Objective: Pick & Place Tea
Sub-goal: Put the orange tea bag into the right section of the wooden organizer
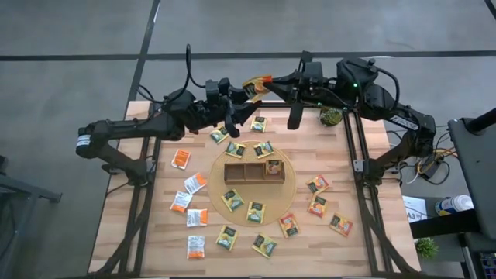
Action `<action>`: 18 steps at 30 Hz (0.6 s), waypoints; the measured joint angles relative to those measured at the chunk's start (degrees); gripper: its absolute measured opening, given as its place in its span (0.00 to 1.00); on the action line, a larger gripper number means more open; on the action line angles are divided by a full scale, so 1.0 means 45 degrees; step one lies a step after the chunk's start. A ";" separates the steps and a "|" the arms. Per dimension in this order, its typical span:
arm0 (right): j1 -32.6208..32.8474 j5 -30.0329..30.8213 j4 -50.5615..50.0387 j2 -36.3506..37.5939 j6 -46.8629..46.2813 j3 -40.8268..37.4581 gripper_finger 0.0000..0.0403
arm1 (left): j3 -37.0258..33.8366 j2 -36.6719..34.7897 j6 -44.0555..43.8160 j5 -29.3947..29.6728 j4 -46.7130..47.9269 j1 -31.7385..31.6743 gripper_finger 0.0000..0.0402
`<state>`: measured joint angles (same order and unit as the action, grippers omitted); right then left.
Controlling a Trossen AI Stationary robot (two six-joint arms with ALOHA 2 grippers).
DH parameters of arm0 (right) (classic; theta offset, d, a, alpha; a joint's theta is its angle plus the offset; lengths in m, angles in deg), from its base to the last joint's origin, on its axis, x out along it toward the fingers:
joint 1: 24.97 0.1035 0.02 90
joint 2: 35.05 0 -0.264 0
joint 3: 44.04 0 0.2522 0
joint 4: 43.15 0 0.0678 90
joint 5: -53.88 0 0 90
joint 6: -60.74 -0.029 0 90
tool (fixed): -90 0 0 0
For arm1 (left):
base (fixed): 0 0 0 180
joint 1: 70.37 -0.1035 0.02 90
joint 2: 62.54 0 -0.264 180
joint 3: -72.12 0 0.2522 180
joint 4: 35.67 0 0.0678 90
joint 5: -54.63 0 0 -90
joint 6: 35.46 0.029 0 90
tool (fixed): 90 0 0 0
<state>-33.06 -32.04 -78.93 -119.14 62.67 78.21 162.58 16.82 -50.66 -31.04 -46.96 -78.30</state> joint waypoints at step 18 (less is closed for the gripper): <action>-0.0005 0.0087 -0.0718 0.0638 0.0341 0.0005 0.03 | -0.0019 -0.0138 -0.0563 -0.1040 -0.0039 0.0005 0.55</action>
<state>-33.09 -31.65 -82.16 -116.27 64.21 78.23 162.50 16.20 -53.20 -35.72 -47.13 -78.27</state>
